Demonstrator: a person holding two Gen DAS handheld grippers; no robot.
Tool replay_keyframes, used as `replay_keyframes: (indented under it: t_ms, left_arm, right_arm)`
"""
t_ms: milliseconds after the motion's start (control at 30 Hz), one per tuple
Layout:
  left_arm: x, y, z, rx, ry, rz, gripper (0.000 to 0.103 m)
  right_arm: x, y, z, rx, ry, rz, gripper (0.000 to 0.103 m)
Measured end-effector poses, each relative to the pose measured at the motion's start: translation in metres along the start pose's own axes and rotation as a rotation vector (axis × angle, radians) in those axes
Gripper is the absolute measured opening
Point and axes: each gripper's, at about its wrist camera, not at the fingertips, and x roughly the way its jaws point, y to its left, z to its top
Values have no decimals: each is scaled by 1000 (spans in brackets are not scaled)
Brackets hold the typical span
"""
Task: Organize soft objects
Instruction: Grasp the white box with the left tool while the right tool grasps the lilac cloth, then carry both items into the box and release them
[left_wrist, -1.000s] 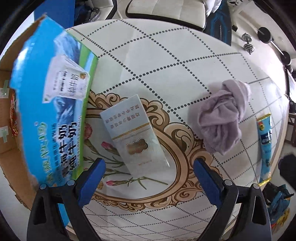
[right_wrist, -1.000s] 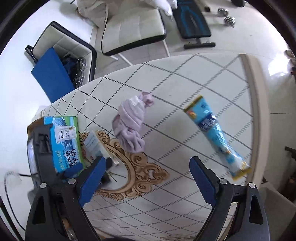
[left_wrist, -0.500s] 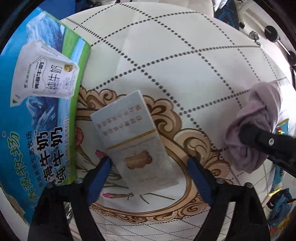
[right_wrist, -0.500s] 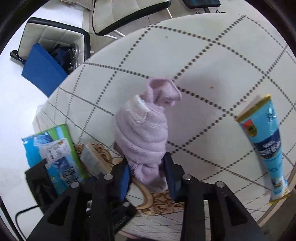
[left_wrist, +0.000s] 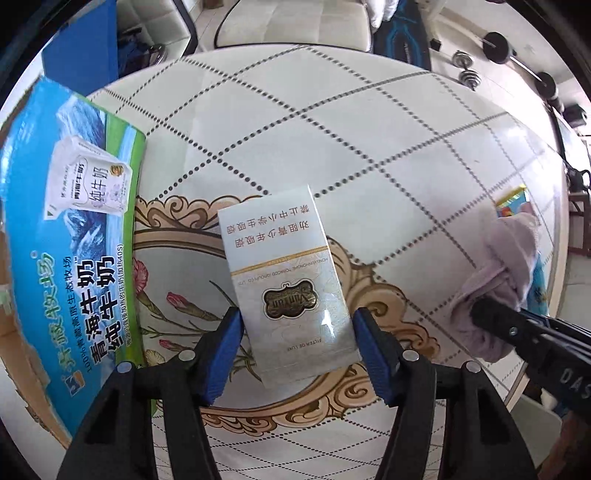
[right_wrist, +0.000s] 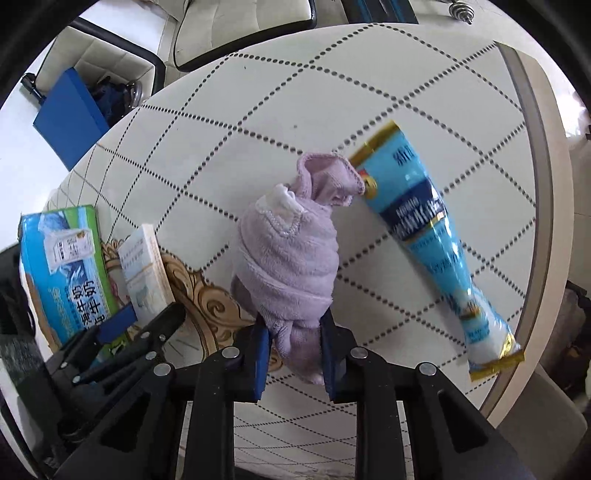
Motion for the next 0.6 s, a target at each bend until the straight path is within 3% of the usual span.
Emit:
replay_keyframes:
  t_ms: [167, 333, 433, 600]
  left_arm:
    - [-13, -3, -31, 51, -19, -19, 58]
    - [10, -10, -58, 114, 79, -54, 59]
    - [37, -10, -62, 97, 152, -39, 61]
    - [37, -20, -49, 112, 123, -14, 62]
  right_arm:
    - [-3, -1, -33, -17, -22, -19, 24]
    - [12, -7, -60, -21, 14, -44, 24]
    - [24, -12, -67, 2, 32, -45, 24]
    - [34, -14, -70, 30, 19, -58, 24]
